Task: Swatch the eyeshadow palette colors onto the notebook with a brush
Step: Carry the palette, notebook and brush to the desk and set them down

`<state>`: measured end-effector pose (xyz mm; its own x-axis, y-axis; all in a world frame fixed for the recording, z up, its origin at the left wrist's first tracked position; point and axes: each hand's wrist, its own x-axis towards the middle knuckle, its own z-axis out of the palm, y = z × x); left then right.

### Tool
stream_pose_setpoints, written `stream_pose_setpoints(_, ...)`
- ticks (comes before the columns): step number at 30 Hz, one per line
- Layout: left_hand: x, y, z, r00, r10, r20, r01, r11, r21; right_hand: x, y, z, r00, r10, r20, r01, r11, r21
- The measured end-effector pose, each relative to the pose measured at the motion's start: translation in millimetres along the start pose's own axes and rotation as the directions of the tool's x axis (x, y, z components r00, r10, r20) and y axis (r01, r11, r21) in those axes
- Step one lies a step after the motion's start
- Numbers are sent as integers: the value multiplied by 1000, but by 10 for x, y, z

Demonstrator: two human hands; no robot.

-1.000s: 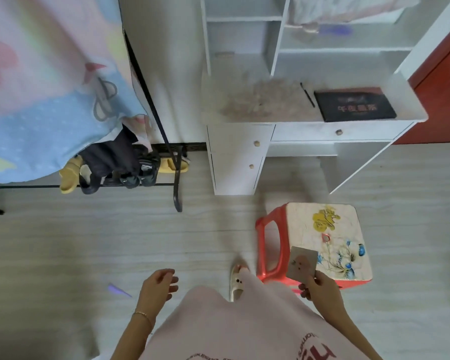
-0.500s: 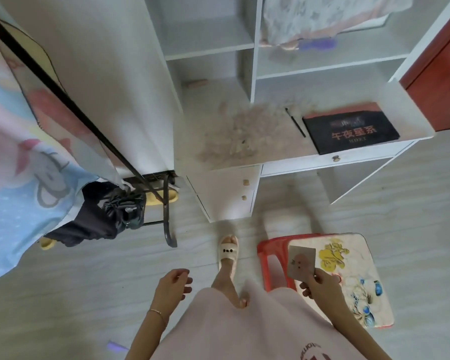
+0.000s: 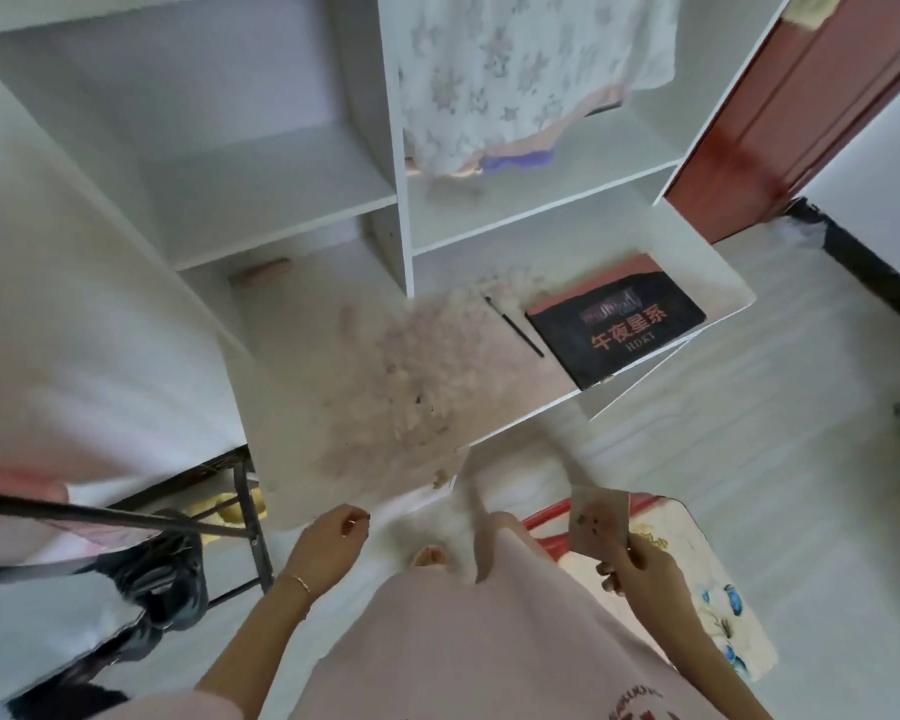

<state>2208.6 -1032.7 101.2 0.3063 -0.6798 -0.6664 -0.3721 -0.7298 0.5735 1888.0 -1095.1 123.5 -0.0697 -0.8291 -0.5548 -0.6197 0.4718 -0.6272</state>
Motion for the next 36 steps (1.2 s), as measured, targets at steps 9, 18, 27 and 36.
stream_pose_setpoints(9, 387, 731, 110, 973, 173, 153, -171, 985, -26, 135, -47, -40, 977, 119, -177, -109, 992, 68)
stream_pose_setpoints(18, 923, 1227, 312, 974, 214, 67, -208, 974, -93, 832, -398, -369, 980, 35, -196, -27, 999, 42)
stream_pose_setpoints(27, 1362, 2154, 518, 981, 0, -194, -76, 919, -386, 2126, -1592, -804, 938, -252, 238, 222, 964, 145)
stream_pose_setpoints(36, 1528, 3073, 926, 944, -58, -325, -184, 727, -661, 2863, -2037, -769, 663, -391, 638, 354, 915, 192)
